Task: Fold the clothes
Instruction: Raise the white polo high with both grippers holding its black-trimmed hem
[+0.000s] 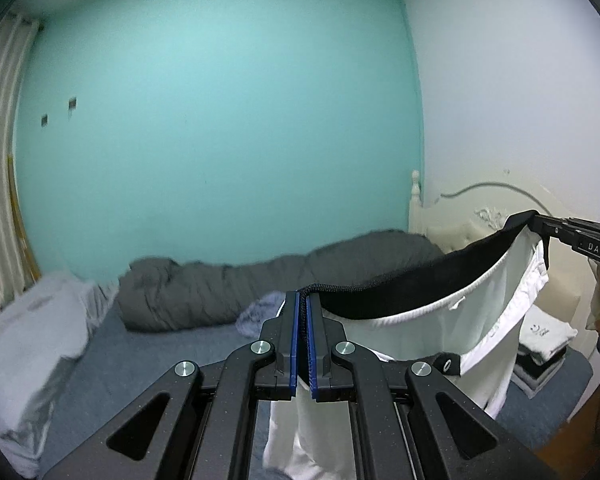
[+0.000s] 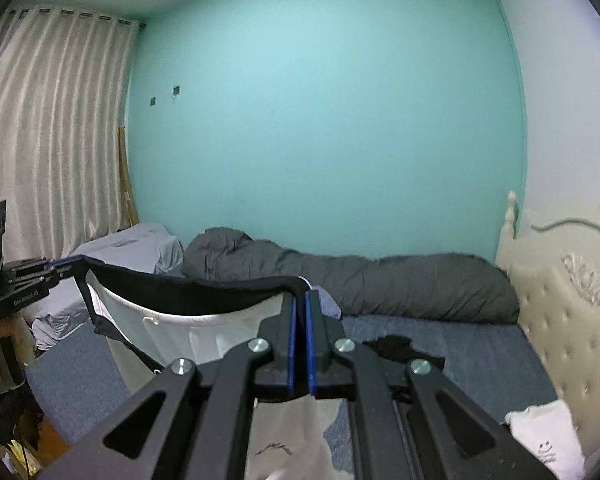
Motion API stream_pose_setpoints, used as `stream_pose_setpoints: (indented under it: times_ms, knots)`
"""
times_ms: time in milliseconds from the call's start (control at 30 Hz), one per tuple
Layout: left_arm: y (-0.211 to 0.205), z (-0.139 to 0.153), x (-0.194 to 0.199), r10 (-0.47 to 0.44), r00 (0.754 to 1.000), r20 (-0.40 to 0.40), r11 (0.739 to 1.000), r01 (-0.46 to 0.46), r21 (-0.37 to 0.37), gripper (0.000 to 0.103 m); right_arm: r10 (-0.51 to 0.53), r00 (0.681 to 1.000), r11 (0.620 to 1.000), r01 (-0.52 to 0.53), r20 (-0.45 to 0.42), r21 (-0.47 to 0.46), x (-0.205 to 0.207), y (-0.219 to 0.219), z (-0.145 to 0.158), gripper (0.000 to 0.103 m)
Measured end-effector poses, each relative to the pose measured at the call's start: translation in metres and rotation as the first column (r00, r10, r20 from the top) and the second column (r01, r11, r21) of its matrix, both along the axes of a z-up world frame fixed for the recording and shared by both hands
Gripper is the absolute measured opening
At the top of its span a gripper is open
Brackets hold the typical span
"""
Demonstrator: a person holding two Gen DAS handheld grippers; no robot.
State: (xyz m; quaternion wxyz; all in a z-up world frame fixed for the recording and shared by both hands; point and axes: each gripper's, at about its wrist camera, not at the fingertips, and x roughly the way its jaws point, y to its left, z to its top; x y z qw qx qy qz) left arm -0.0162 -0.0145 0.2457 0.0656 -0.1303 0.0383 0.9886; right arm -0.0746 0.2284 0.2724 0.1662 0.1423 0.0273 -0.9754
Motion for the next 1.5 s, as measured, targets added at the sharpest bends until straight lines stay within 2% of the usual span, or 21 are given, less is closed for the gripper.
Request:
stream_pose_setpoints:
  times_ms: [167, 367, 600, 867, 1133, 1267, 1367, 1500]
  knots:
    - [0.003, 0.047, 0.030, 0.005, 0.997, -0.074, 1.000, -0.007, -0.030, 0.003, 0.007, 0.998, 1.000, -0.007, -0.060, 0.001, 0.023, -0.003, 0.037, 0.004]
    - [0.007, 0.080, 0.057, 0.014, 0.992, -0.124, 0.999, -0.020, -0.049, 0.003, 0.013, 0.994, 1.000, -0.014, -0.105, -0.013, 0.051, -0.002, 0.070, 0.004]
    - [0.009, 0.098, 0.087, 0.016, 0.987, -0.159, 0.998, -0.026, -0.061, 0.003, 0.022, 0.987, 1.000, -0.024, -0.160, -0.012, 0.086, 0.000, 0.096, 0.004]
    - [0.010, 0.110, 0.116, 0.015, 0.983, -0.185, 0.998, -0.026, -0.060, 0.003, 0.030, 0.984, 0.999, -0.031, -0.174, -0.005, 0.115, 0.002, 0.107, 0.004]
    - [0.006, 0.106, 0.119, 0.007, 0.982, -0.189, 0.998, -0.019, -0.065, 0.003, 0.036, 0.987, 0.999, -0.036, -0.159, 0.004, 0.135, -0.002, 0.117, 0.004]
    - [0.008, 0.095, 0.105, 0.004, 0.986, -0.166, 0.997, -0.017, -0.076, 0.003, 0.031, 0.990, 0.999, -0.028, -0.141, 0.021, 0.132, -0.008, 0.114, 0.004]
    - [0.008, 0.075, 0.079, 0.009, 0.993, -0.120, 0.997, -0.018, -0.079, 0.003, 0.028, 0.993, 0.999, -0.024, -0.114, 0.034, 0.119, -0.012, 0.103, 0.004]
    - [0.009, 0.037, 0.036, 0.015, 0.999, -0.042, 0.996, -0.019, -0.085, 0.003, 0.016, 0.999, 0.998, -0.014, -0.034, 0.058, 0.080, -0.017, 0.064, 0.004]
